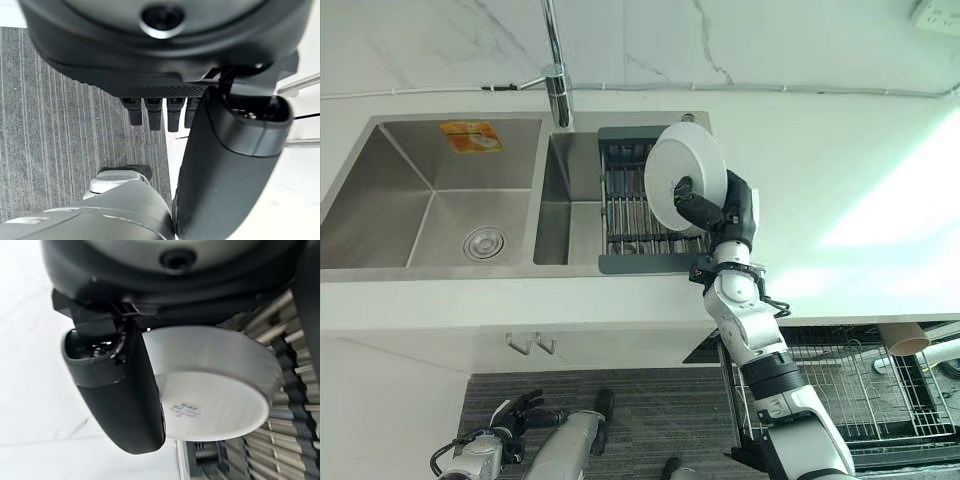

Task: Place the dishes in the dishwasher.

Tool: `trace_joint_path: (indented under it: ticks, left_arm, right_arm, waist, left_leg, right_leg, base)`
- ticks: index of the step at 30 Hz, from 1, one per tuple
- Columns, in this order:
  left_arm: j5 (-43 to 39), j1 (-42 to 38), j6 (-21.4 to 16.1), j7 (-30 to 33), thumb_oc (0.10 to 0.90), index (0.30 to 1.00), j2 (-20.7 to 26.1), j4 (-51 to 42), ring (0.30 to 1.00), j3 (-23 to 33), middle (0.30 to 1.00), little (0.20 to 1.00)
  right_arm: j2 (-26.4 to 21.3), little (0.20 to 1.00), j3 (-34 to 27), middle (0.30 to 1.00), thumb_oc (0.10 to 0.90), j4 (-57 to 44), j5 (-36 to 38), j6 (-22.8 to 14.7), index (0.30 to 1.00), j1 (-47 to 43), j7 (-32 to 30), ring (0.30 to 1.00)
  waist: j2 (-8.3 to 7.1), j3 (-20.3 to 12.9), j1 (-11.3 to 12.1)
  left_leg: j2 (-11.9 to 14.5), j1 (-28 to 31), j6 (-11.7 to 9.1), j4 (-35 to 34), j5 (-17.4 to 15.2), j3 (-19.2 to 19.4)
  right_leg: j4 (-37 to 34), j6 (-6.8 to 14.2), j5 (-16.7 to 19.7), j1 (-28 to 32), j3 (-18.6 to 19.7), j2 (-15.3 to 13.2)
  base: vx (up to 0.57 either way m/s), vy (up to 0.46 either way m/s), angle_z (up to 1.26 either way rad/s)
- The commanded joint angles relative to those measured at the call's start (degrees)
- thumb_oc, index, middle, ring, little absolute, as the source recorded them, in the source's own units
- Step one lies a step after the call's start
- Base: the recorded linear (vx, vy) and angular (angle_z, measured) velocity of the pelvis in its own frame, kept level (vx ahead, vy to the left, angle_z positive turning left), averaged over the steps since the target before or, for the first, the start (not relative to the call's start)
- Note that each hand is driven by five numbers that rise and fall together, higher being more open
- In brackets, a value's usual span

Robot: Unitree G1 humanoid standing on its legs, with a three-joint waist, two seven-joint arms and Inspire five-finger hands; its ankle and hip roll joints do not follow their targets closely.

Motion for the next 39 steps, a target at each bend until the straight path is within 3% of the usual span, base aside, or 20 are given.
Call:
trace_joint_path:
  ticks: [1,4,9,16,22,28,34,39]
  left_arm:
    - [5.75,9.39,5.48,1.38,0.8,0.9,3.69,4.77,0.9,-4.51,0.9,0.9]
    - [6.68,8.93,5.9,1.01,0.8,0.9,3.48,5.31,0.9,-4.7,0.9,0.9]
    - [7.55,7.74,6.05,0.26,0.8,0.9,3.36,6.75,0.9,-5.19,0.9,0.9]
    - [6.28,6.63,5.22,0.07,0.8,0.9,2.27,7.24,0.9,-6.61,0.9,0.9]
    - [8.55,7.58,3.05,-2.81,0.8,0.9,0.82,5.55,0.9,-8.68,0.9,0.9]
    - [12.5,7.47,2.04,-4.53,0.8,0.9,0.05,3.4,0.9,-11.37,0.9,0.9]
    - [10.46,7.78,3.43,-4.24,0.8,0.9,0.47,3.61,0.9,-11.38,0.9,0.9]
    - [10.1,8.24,3.45,-4.05,0.8,0.9,0.19,4.4,0.9,-10.59,0.9,0.9]
  right_arm:
    - [-1.43,0.3,-2.44,0.3,0.4,-3.11,-6.95,-12.49,0.3,-1.24,-4.32,0.3]
    - [-0.85,0.3,-2.56,0.3,0.4,-6.28,-9.09,-18.02,0.3,-0.45,-4.32,0.3]
    - [-1.18,0.3,-3.76,0.3,0.4,-13.4,-5.77,-23.45,0.3,1.88,-2.23,0.3]
    - [-2.89,0.3,-9.63,0.3,0.4,-24.17,-0.34,-30.12,0.3,11.53,-0.43,0.3]
    - [-2.57,0.3,-16.98,0.3,0.4,-26.26,3.36,-35.62,0.3,23.84,1.58,0.3]
    - [-3.41,0.3,-24.48,0.3,0.4,-25.36,6.12,-36.35,0.3,30.54,4.53,0.3]
    - [-3.94,0.3,-26.17,0.3,0.4,-22.96,6.66,-34.63,0.3,32.68,7.11,0.3]
    - [-3.47,0.3,-23.11,0.3,0.4,-18.28,5.79,-31.56,0.3,33.72,8.63,0.3]
  waist:
    - [-0.51,-3.47,-0.01]
    - [-0.62,-4.28,-1.11]
    - [-0.82,-5.39,-3.94]
    - [-1.18,-7.37,-10.25]
    - [-0.9,-7.81,-15.49]
    - [-0.82,-7.27,-19.41]
    - [-0.69,-6.99,-20.34]
    - [-0.65,-7.03,-19.68]
  left_leg:
    - [1.51,2.16,-3.29,-1.46,-6.58,-0.03]
    - [2.01,2.89,-3.31,-1.46,-7.0,0.74]
    - [3.08,4.25,-3.44,-1.46,-8.04,2.2]
    - [6.42,6.44,-4.04,-1.46,-9.35,6.27]
    - [9.04,8.17,-4.42,-1.46,-9.74,9.83]
    - [10.82,9.12,-4.89,-1.46,-9.52,12.33]
    - [11.02,9.74,-5.0,-1.46,-9.59,12.9]
    - [10.54,9.81,-4.93,-1.46,-9.79,12.15]
  right_leg:
    - [0.21,0.83,1.84,-2.24,0.22,-0.03]
    - [0.21,0.88,2.04,-2.78,0.84,0.19]
    - [0.21,0.86,2.2,-4.11,3.0,1.0]
    - [0.21,1.33,2.3,-6.08,7.32,2.26]
    - [0.21,1.27,2.28,-6.37,10.45,3.45]
    - [0.21,1.17,2.43,-6.6,11.88,3.88]
    - [0.21,1.2,2.66,-6.68,11.98,3.74]
    - [0.21,1.14,2.51,-6.44,11.27,3.39]
  base:
    - [-0.06,-0.039,-0.04]
    - [-0.07,-0.037,-0.19]
    - [-0.08,-0.039,-0.26]
    - [-0.07,-0.046,-0.46]
    - [-0.03,-0.032,-0.43]
    - [0.0,-0.017,-0.4]
    - [0.0,-0.001,-0.09]
    - [0.03,0.007,-0.01]
